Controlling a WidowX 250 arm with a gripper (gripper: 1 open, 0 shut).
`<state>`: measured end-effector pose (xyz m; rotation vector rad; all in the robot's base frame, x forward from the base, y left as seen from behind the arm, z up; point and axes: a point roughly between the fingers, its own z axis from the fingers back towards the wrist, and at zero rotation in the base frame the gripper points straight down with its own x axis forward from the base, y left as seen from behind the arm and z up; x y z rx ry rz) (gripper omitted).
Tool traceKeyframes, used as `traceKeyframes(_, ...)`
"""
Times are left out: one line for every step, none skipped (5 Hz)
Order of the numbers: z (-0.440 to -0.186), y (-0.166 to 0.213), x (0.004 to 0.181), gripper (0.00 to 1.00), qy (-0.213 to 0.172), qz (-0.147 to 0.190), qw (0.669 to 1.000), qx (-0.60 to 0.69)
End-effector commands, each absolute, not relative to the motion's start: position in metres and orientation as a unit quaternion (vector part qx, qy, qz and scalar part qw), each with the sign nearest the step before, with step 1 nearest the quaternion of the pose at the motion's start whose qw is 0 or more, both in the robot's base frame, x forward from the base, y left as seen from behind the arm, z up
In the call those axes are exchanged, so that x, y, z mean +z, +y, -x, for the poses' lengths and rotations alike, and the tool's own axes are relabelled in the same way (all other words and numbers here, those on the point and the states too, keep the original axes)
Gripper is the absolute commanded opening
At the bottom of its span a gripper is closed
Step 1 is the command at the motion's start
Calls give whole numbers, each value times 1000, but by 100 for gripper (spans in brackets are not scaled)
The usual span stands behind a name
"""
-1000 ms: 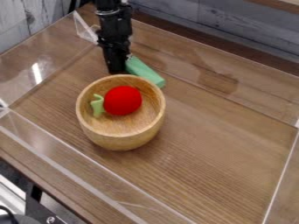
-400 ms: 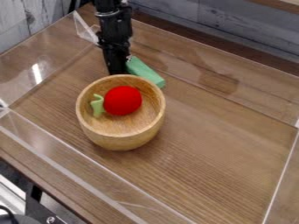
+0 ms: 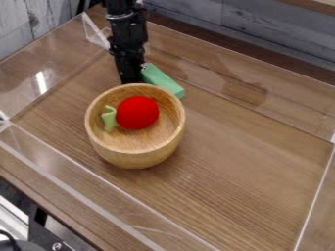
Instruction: Put the green block in the brown bowl
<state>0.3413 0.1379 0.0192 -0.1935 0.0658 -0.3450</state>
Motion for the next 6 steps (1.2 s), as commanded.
traceKeyframes(-342, 145, 42, 0, 10, 82, 982, -168)
traceKeyframes(-339, 146, 42, 0, 12, 85, 982, -167)
traceKeyframes(-337, 147, 41, 0, 15, 89, 982, -165)
traceKeyframes(-334, 148, 41, 0, 19, 92, 982, -164)
traceKeyframes(-331, 149, 41, 0, 22, 96, 982, -164)
traceKeyframes(-328, 150, 41, 0, 26, 99, 981, -163)
